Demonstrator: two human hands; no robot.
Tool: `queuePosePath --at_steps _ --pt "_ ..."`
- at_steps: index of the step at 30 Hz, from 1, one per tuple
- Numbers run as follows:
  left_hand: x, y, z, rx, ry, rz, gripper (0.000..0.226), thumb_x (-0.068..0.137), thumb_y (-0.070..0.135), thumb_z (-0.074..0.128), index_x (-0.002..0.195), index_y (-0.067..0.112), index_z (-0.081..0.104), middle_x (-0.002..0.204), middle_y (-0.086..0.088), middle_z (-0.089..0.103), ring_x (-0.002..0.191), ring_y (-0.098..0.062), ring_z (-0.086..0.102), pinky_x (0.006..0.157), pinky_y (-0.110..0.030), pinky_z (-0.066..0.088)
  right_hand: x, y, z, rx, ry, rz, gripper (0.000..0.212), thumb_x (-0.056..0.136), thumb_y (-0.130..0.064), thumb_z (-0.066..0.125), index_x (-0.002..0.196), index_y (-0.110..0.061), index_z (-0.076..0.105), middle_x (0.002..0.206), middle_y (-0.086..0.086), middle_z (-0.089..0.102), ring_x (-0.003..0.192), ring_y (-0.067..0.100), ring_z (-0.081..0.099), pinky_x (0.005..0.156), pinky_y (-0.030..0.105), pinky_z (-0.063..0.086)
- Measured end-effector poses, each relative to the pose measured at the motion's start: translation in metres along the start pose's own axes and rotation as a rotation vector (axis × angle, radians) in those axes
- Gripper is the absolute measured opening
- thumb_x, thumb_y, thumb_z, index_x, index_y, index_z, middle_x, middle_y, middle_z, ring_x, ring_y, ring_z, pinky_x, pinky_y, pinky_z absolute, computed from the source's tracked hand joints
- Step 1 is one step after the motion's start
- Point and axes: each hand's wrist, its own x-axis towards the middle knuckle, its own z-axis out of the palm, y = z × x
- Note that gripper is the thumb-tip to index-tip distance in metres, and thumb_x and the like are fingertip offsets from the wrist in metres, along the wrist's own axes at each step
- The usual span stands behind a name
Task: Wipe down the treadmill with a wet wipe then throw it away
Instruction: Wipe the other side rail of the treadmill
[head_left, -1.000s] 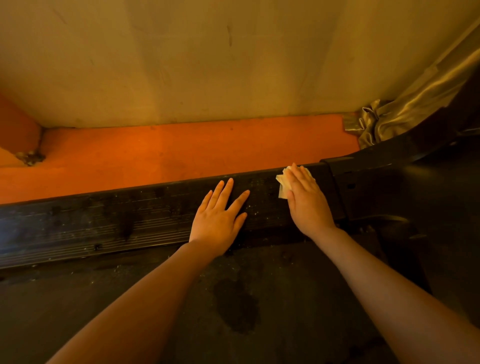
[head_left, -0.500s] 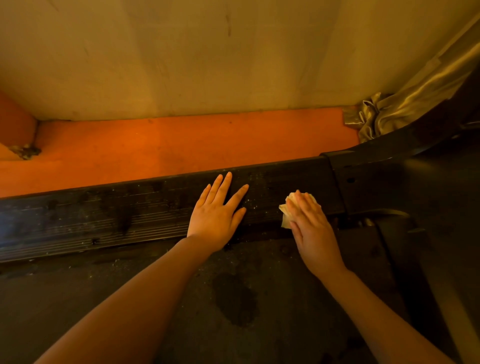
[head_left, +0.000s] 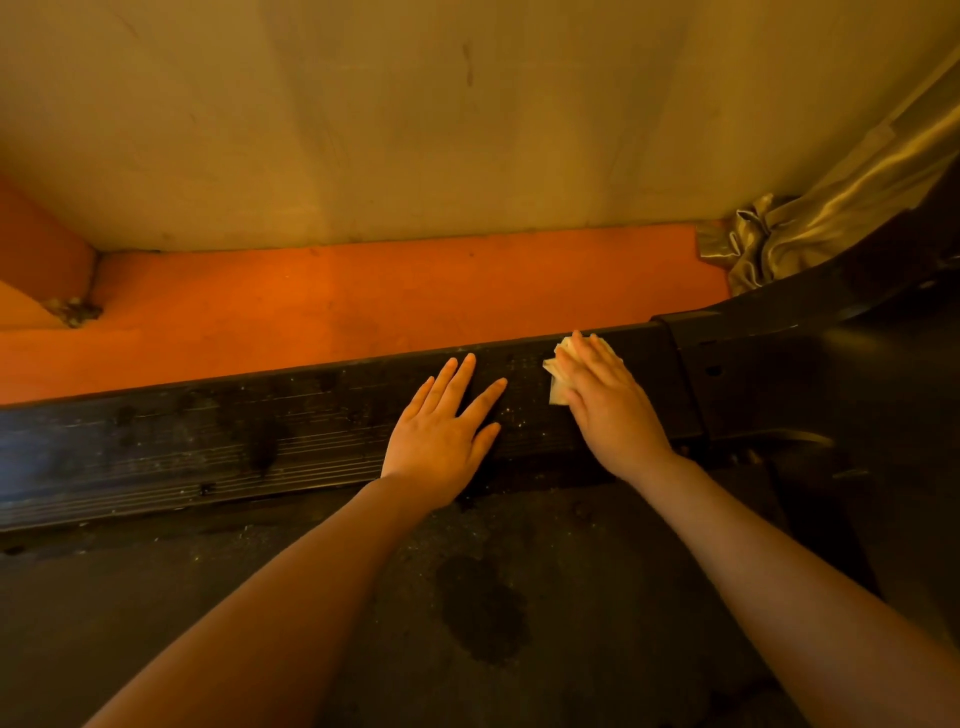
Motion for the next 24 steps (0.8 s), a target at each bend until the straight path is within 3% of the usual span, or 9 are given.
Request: queuePosePath --at_steps 8,15,24 --pt "-0.003 -0.003 0.002 -0.009 0.02 -0.003 0.056 0.102 0.051 0.014 0.152 0.039 -0.008 0.161 -0.002 -0.02 0.147 -0.018 -0.022 0.116 -0.032 -0.013 -0.005 -0.01 0.008 0.057 0.03 0.063 0.051 0.104 -0.02 0.036 0.154 -0.024 0.022 0.164 -0.001 0.009 0.15 0.016 0.0 0.121 0.038 0.01" --pt "-0.002 -0.003 0.005 -0.035 0.048 -0.016 0.056 0.102 0.051 0.013 0.152 0.039 -0.008 0.161 -0.001 -0.02 0.146 -0.017 -0.021 0.117 -0.033 -0.012 -0.043 -0.026 0.018 0.044 0.024 0.127 0.06 0.103 -0.023 0.039 0.155 -0.027 0.008 0.163 -0.005 0.003 0.147 0.008 -0.008 0.117 0.028 0.0" --pt "-0.015 -0.019 0.014 -0.19 0.202 -0.211 0.055 0.103 0.046 0.022 0.154 0.034 0.006 0.164 -0.001 -0.005 0.149 -0.015 -0.013 0.116 -0.028 -0.01 0.001 -0.03 0.009 0.035 0.011 0.06 0.055 0.105 -0.02 0.037 0.155 -0.02 0.017 0.164 0.0 0.006 0.15 0.017 -0.002 0.119 0.033 0.002"
